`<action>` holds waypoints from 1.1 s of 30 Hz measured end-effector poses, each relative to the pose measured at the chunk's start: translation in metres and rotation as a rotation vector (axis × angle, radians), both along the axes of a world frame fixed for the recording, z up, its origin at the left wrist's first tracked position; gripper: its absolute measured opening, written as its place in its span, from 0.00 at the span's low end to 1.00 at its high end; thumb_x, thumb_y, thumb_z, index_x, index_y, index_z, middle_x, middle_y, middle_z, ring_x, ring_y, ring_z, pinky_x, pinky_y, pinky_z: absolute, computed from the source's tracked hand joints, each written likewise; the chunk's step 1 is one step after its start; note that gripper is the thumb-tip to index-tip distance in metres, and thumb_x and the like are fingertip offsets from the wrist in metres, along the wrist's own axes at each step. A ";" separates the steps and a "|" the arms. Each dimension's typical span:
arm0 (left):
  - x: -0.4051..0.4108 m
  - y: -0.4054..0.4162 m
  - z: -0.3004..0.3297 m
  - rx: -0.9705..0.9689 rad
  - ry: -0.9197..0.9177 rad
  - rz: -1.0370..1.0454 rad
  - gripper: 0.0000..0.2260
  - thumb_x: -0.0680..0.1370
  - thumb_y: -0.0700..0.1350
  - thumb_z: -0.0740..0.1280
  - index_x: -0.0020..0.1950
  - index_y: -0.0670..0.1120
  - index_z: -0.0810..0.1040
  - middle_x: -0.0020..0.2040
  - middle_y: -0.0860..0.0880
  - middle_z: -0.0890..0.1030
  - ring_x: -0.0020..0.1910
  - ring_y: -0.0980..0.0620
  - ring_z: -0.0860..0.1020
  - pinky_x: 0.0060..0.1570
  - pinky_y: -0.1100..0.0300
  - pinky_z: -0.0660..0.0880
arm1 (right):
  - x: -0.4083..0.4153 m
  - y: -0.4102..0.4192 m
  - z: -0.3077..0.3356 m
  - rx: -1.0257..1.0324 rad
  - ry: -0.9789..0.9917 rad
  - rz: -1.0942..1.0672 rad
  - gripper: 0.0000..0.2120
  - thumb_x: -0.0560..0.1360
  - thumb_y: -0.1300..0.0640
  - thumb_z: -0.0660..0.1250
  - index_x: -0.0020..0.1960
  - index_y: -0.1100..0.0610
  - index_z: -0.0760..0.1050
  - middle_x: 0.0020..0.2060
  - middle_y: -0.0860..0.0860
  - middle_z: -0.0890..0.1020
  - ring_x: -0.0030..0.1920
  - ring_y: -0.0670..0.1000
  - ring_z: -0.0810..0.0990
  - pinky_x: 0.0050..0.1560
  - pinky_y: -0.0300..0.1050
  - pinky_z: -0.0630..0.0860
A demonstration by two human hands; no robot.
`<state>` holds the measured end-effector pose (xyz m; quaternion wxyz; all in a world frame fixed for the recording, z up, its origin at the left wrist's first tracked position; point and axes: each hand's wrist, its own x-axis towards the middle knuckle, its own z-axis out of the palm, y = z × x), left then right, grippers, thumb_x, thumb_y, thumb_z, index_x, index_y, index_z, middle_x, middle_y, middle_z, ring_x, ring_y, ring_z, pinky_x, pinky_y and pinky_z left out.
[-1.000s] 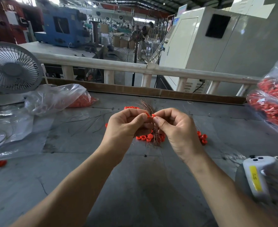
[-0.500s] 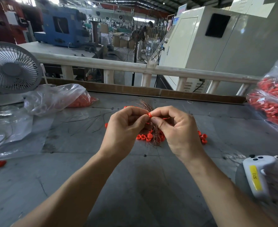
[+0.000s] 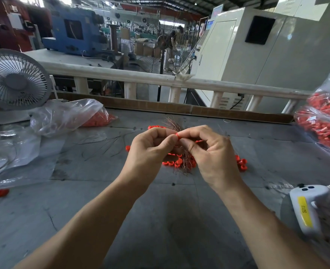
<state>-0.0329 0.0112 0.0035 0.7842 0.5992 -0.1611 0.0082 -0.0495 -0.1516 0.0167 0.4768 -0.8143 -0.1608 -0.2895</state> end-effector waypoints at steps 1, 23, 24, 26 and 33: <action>0.000 0.000 0.000 -0.014 0.018 -0.010 0.06 0.81 0.40 0.68 0.55 0.39 0.82 0.44 0.38 0.85 0.43 0.46 0.85 0.44 0.56 0.83 | -0.001 0.001 0.000 -0.031 -0.016 -0.011 0.05 0.76 0.61 0.76 0.51 0.55 0.86 0.46 0.46 0.85 0.50 0.48 0.84 0.52 0.46 0.81; 0.002 -0.003 0.000 -0.228 0.320 -0.125 0.15 0.81 0.41 0.68 0.61 0.31 0.79 0.45 0.40 0.80 0.46 0.44 0.79 0.46 0.54 0.82 | -0.002 0.020 -0.006 -0.279 -0.194 -0.260 0.06 0.75 0.64 0.74 0.50 0.57 0.82 0.46 0.47 0.83 0.52 0.51 0.80 0.52 0.51 0.78; 0.002 -0.003 0.000 -0.228 0.321 -0.119 0.14 0.81 0.41 0.68 0.60 0.31 0.79 0.46 0.40 0.80 0.46 0.44 0.79 0.45 0.55 0.82 | -0.003 0.021 -0.006 -0.279 -0.192 -0.262 0.05 0.75 0.64 0.74 0.50 0.56 0.82 0.47 0.47 0.83 0.52 0.50 0.80 0.52 0.50 0.78; 0.002 -0.004 0.000 -0.233 0.320 -0.116 0.13 0.81 0.41 0.68 0.59 0.31 0.80 0.47 0.39 0.79 0.46 0.43 0.78 0.43 0.56 0.82 | -0.004 0.022 -0.005 -0.290 -0.197 -0.269 0.04 0.76 0.62 0.74 0.50 0.56 0.82 0.47 0.47 0.83 0.52 0.50 0.80 0.52 0.49 0.78; 0.000 -0.008 -0.001 -0.239 0.332 -0.112 0.12 0.81 0.42 0.68 0.58 0.34 0.83 0.54 0.35 0.80 0.52 0.40 0.78 0.57 0.47 0.78 | -0.007 0.029 -0.004 -0.332 -0.195 -0.340 0.03 0.77 0.57 0.74 0.50 0.55 0.82 0.46 0.48 0.83 0.50 0.51 0.79 0.50 0.50 0.78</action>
